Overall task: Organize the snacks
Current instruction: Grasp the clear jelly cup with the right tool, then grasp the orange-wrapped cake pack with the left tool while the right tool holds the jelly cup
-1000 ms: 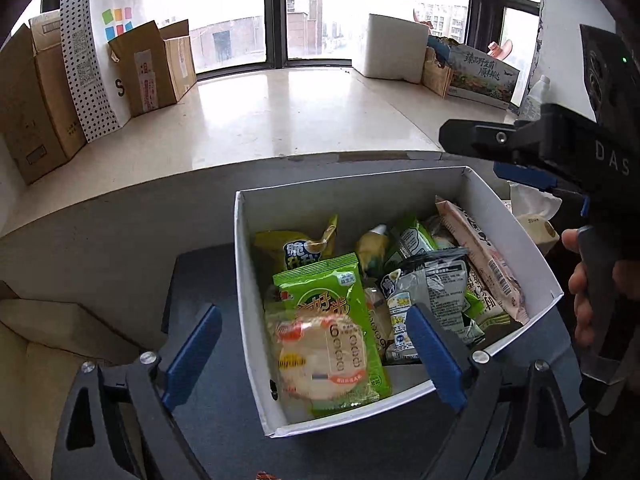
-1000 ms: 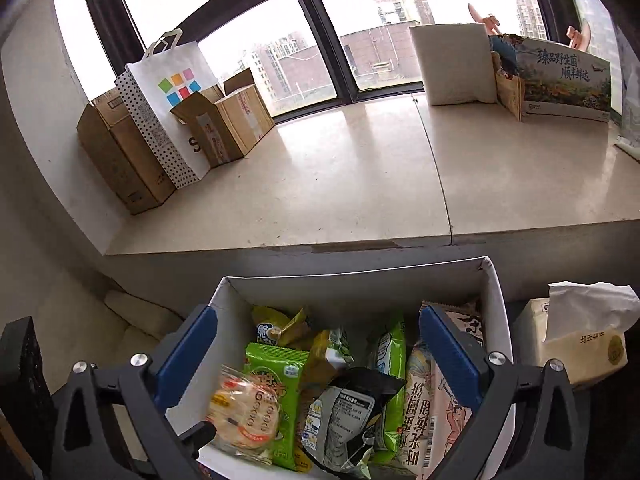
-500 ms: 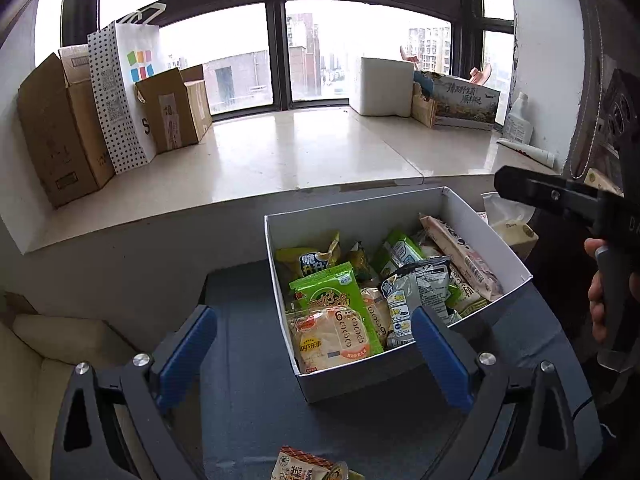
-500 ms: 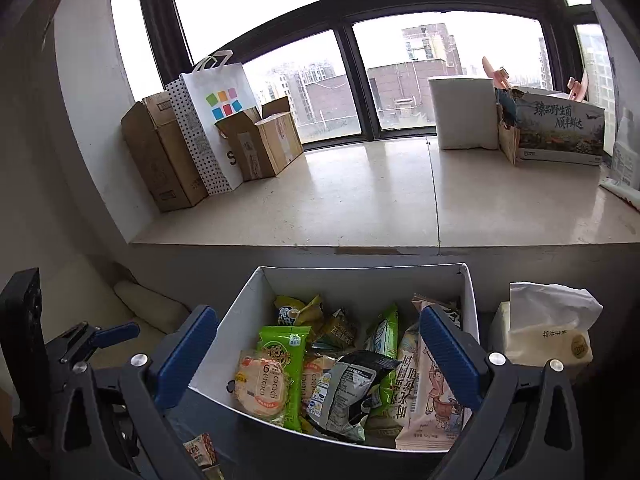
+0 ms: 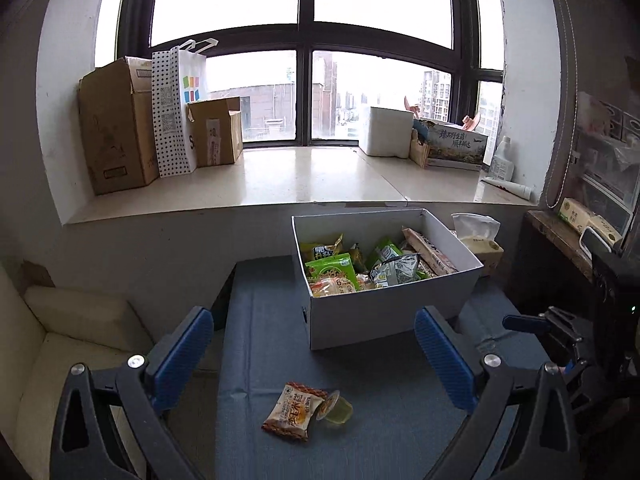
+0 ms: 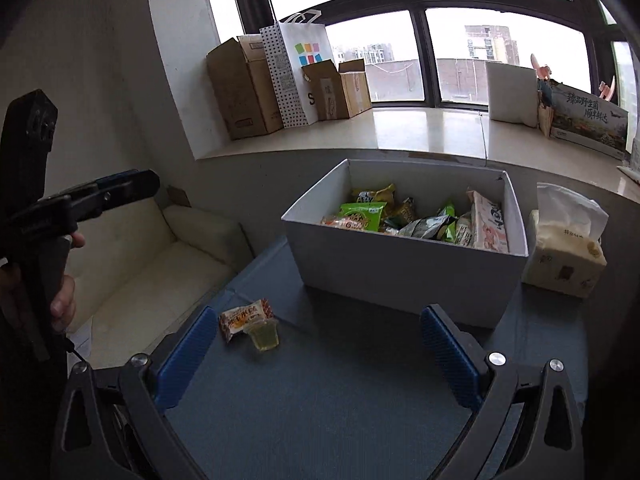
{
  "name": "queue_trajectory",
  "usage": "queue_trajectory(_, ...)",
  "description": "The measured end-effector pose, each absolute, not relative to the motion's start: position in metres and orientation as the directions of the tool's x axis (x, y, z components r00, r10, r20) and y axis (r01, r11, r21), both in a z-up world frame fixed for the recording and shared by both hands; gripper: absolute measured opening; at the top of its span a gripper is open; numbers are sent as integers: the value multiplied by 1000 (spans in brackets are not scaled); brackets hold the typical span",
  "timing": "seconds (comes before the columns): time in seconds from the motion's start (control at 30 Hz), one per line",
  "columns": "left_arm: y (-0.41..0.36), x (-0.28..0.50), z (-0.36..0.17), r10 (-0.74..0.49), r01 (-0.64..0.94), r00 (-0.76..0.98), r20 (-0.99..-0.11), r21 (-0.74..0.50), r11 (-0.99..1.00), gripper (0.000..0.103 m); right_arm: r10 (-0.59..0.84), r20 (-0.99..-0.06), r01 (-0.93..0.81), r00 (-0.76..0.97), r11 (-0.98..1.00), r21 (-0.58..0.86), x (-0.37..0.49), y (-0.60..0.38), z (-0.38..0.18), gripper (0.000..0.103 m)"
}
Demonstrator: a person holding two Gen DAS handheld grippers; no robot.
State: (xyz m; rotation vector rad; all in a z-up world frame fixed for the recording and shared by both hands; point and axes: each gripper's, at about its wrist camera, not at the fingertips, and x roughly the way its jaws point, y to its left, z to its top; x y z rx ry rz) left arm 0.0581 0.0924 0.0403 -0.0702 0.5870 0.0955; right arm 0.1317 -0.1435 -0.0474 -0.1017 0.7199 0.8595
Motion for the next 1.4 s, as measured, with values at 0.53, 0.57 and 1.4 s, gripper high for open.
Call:
queue_trajectory(0.53,135,-49,-54,152,-297,703,-695,-93,950,103,627,-738,-726,249,625,286,147,-32,-153,103)
queue_trajectory(0.57,136,-53,-56,164,-310,703,-692,-91,946,103,623,-741,-722,252,631,285,150,-28,-156,103)
queue_trajectory(1.4,111,11,-98,63,-156,627,-776,-45,987,103,649,-697,-674,305,664,323,140,-60,-135,47)
